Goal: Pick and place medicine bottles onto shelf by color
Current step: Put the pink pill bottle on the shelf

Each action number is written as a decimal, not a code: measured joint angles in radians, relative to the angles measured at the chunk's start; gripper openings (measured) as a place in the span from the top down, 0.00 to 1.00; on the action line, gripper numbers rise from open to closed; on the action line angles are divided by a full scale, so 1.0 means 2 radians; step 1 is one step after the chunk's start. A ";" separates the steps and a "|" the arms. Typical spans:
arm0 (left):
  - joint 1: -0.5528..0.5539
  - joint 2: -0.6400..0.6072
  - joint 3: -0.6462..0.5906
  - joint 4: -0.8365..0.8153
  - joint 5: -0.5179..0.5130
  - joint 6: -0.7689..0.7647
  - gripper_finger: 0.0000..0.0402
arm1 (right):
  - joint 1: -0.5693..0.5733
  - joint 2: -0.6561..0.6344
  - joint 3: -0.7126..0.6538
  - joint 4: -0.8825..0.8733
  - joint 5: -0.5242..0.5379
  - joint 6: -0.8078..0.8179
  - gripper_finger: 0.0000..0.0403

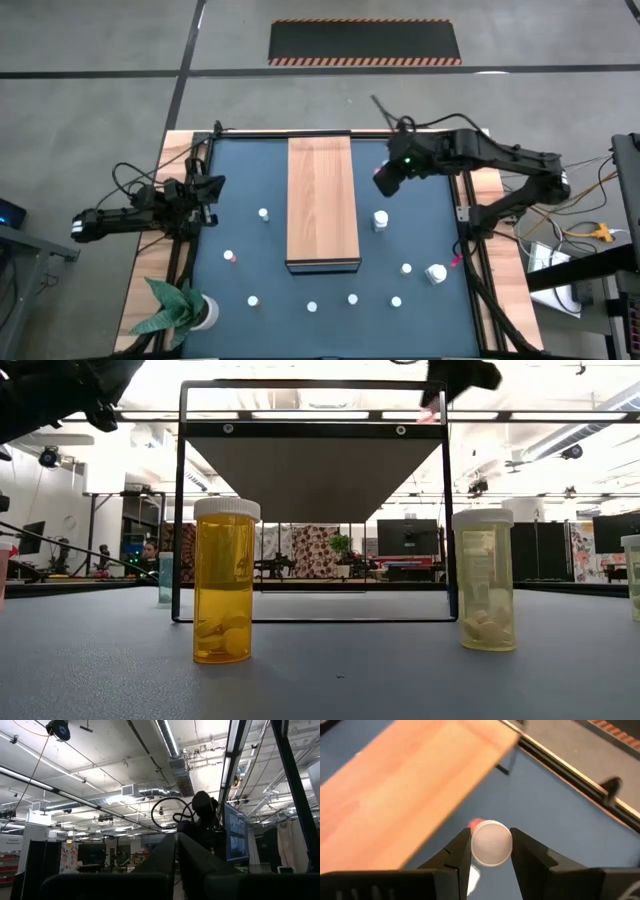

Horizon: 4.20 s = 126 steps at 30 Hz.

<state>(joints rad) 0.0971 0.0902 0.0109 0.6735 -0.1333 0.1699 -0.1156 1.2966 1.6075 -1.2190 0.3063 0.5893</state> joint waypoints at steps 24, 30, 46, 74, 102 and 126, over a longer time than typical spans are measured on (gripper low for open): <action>0.000 0.000 0.001 0.002 -0.001 -0.003 0.99 | -0.001 0.334 0.315 0.000 -0.023 -0.203 0.73; 0.000 0.000 0.001 0.003 -0.001 -0.003 0.99 | -0.004 0.390 0.370 -0.003 -0.023 -0.234 0.73; 0.000 0.000 0.001 0.004 -0.001 -0.003 0.99 | -0.020 0.406 0.373 0.001 -0.022 -0.262 0.57; 0.000 0.000 0.000 0.003 -0.001 -0.004 0.99 | 0.003 0.305 0.373 -0.117 -0.031 -0.240 0.72; 0.000 0.001 -0.001 -0.001 -0.001 -0.005 0.99 | 0.004 0.299 0.131 0.161 -0.031 -0.347 0.98; 0.000 0.004 -0.002 -0.005 -0.001 -0.004 0.99 | -0.052 0.301 0.077 0.313 -0.033 -0.445 0.98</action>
<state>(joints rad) 0.0967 0.0978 0.0078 0.6632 -0.1354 0.1612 -0.2189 1.8988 1.7615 -0.5938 0.2408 -0.3014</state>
